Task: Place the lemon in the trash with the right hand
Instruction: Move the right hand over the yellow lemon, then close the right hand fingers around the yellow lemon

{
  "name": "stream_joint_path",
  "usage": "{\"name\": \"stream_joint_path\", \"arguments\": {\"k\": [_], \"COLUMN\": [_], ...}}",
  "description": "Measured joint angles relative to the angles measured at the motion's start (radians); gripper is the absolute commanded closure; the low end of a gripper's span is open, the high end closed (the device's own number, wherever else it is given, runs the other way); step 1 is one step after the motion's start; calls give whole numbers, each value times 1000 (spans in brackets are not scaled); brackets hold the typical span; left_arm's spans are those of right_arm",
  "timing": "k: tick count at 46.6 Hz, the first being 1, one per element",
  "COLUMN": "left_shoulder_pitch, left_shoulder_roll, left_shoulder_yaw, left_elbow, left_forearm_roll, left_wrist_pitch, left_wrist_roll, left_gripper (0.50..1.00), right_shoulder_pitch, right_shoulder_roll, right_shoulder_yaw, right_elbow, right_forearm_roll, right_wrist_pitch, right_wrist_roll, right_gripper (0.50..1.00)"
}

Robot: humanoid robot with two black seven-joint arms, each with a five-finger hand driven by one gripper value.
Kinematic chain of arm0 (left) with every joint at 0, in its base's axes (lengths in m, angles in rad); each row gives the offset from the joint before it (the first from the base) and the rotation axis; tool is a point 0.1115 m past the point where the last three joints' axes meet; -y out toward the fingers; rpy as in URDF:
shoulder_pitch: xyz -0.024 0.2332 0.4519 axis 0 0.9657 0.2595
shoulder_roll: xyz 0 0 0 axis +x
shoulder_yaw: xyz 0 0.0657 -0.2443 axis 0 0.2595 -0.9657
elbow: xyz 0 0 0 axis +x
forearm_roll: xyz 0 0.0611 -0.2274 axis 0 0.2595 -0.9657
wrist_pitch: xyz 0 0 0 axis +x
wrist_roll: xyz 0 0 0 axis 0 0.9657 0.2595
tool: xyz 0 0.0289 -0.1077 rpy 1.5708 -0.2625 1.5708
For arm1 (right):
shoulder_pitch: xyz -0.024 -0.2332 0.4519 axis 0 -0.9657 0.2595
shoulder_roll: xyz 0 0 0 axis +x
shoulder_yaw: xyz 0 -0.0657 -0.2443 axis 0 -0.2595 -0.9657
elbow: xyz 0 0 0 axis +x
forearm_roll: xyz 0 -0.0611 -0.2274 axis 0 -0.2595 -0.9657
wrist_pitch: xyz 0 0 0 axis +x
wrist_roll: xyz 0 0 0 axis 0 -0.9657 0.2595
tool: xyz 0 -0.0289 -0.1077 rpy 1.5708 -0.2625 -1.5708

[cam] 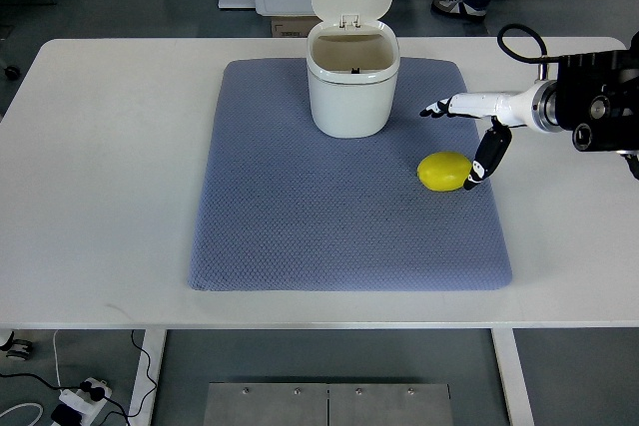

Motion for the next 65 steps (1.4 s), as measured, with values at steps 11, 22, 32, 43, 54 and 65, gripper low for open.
{"name": "stream_joint_path", "arguments": {"k": [11, 22, 32, 43, 54, 65], "left_shoulder_pitch": [0, 0, 0, 0, 0, 0], "left_shoulder_roll": [0, 0, 0, 0, 0, 0], "left_shoulder_yaw": [0, 0, 0, 0, 0, 0], "left_elbow": [0, 0, 0, 0, 0, 0], "left_forearm_roll": [0, 0, 0, 0, 0, 0], "left_wrist_pitch": [0, 0, 0, 0, 0, 0], "left_wrist_roll": [0, 0, 0, 0, 0, 0], "left_gripper": [500, 500, 500, 500, 500, 500], "right_shoulder_pitch": [-6, -26, -57, -85, -89, -92], "right_shoulder_roll": [57, 87, 98, 98, 98, 99], "right_shoulder_yaw": [-17, -20, -20, -21, -20, -20], "right_elbow": [-3, -18, -29, -52, -81, -93], "right_forearm_roll": [3, 5, 6, 7, 6, 6], "right_wrist_pitch": [-28, -44, -44, -49, -49, -49], "right_wrist_roll": [-9, -14, -30, -30, -30, -30], "right_gripper": [507, 551, 580, 643, 699, 714]}}
